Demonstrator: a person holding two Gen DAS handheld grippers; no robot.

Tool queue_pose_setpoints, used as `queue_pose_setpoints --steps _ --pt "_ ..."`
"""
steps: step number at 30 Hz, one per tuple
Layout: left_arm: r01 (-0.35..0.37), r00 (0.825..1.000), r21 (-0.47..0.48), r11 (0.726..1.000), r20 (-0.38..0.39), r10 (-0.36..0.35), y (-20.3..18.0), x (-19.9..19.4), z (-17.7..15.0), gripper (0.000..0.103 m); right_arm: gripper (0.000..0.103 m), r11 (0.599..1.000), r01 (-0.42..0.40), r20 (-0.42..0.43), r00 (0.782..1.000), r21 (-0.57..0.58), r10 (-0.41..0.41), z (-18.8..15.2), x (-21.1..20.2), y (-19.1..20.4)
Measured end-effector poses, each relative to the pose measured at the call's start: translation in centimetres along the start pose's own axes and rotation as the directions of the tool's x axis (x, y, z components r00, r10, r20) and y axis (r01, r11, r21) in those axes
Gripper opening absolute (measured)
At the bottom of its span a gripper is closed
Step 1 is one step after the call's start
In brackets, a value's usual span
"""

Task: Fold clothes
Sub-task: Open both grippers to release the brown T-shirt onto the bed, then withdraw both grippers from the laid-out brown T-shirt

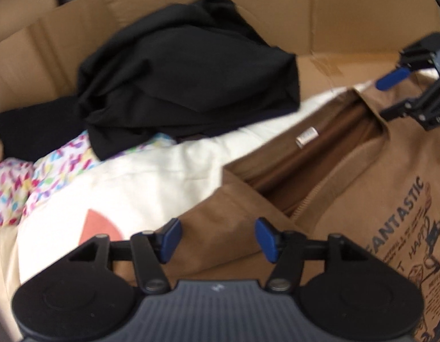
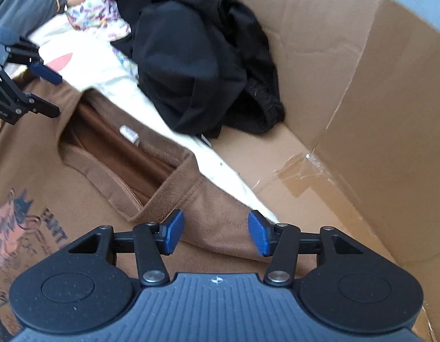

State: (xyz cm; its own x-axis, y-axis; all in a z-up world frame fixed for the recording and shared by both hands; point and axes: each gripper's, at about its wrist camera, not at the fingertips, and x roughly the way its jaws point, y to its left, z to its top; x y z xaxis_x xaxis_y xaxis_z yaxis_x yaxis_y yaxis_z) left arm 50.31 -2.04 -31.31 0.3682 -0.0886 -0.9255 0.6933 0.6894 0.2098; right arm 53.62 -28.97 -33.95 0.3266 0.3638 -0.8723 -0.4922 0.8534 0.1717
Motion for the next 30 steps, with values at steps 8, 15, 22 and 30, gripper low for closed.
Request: queue_pose_setpoints --steps 8,15,22,30 --pt "0.014 1.0 -0.024 1.0 -0.019 -0.014 0.4 1.9 0.6 0.008 0.006 0.997 -0.033 0.046 0.999 0.072 0.029 -0.7 0.2 -2.0" --pt "0.052 0.997 -0.23 0.972 0.072 -0.036 4.1 1.5 0.2 0.006 0.003 0.985 -0.058 0.12 0.992 0.164 0.039 0.4 -0.5 -4.3" --pt "0.029 0.999 -0.235 0.972 0.047 -0.019 4.2 2.6 0.1 0.011 0.005 0.975 -0.04 0.091 0.996 0.219 0.02 1.3 1.3 -4.8" --pt "0.067 0.995 -0.234 0.97 0.091 -0.046 4.2 2.3 0.2 0.032 0.038 0.934 -0.12 0.143 0.987 0.336 0.075 1.7 1.6 -6.4"
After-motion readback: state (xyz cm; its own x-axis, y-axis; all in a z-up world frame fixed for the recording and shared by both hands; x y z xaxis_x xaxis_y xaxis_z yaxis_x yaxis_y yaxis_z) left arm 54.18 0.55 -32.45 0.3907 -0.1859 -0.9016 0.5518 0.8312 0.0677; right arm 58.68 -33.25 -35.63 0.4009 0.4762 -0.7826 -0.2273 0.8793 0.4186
